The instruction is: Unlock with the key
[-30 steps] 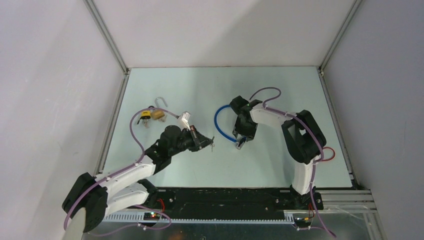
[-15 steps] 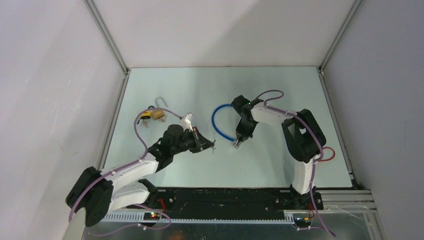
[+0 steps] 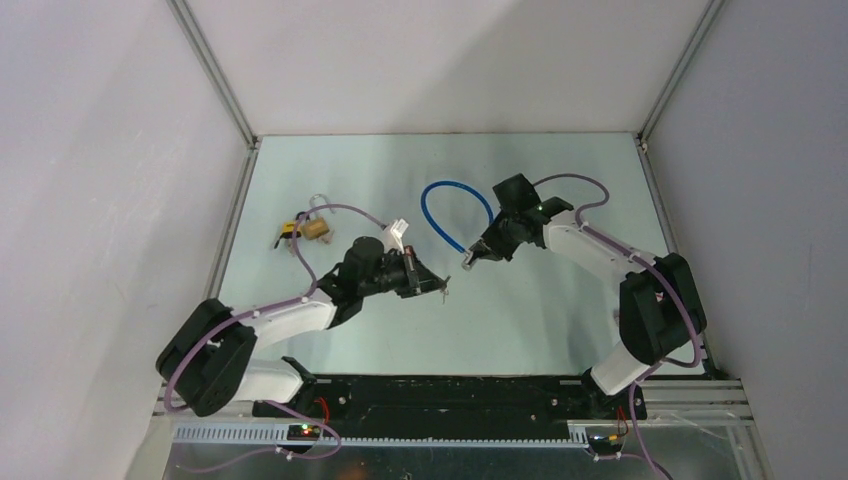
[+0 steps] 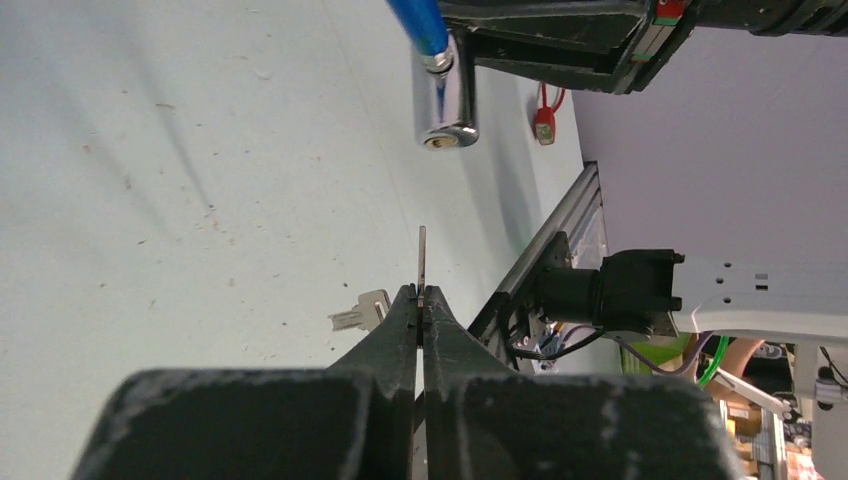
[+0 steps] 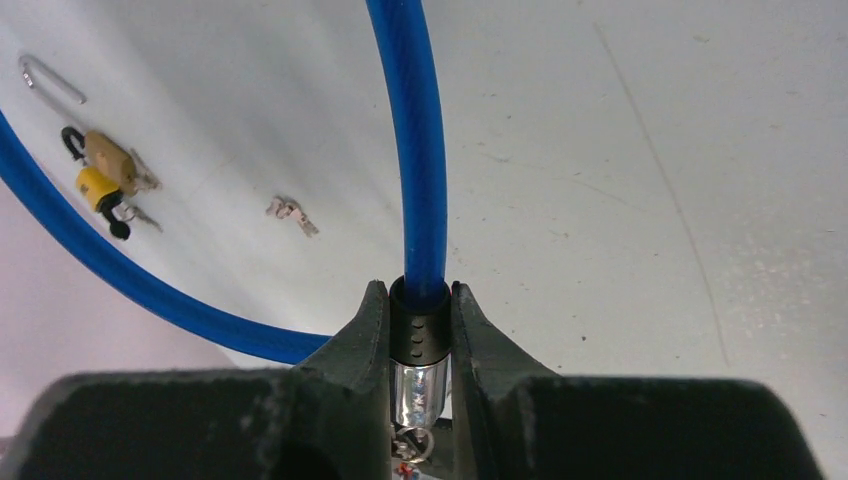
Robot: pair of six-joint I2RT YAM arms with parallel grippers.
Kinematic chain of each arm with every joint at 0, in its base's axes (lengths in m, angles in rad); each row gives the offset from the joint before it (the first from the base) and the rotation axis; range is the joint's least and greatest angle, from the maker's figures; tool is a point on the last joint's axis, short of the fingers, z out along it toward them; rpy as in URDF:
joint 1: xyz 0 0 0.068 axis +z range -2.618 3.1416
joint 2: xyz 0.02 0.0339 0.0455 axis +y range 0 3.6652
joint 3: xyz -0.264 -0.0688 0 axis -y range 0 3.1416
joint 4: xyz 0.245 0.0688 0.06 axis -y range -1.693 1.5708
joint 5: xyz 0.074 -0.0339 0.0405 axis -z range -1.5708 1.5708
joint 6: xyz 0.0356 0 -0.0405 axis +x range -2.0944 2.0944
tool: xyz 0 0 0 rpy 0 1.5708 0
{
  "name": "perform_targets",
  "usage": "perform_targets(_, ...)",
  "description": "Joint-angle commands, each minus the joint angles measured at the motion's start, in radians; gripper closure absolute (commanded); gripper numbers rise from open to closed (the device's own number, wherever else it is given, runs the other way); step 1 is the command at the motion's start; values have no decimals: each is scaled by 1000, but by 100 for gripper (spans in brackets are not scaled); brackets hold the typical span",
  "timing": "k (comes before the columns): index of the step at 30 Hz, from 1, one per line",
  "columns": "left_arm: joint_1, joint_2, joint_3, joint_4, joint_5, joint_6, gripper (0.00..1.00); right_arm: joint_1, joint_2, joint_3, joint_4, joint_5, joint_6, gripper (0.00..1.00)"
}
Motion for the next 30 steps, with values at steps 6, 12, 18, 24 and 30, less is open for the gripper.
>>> perform_targets(6,-33,57,56,142,69,-18,100,16,-84,-51,163,-104,55,100)
perform_targets(12,-34,58,55,155,66,-14,100,21,-105,-55,177,-117,35,100)
perform_targets(18,-34,63,57,154,62,-13,100,28,-111,-57,183,-130,23,100)
perform_targets(24,-35,39,46,154,35,-9,100,33,-125,-56,172,-116,15,100)
perform_targets(30,-35,11,32,154,-2,-3,100,33,-134,-56,159,-102,7,100)
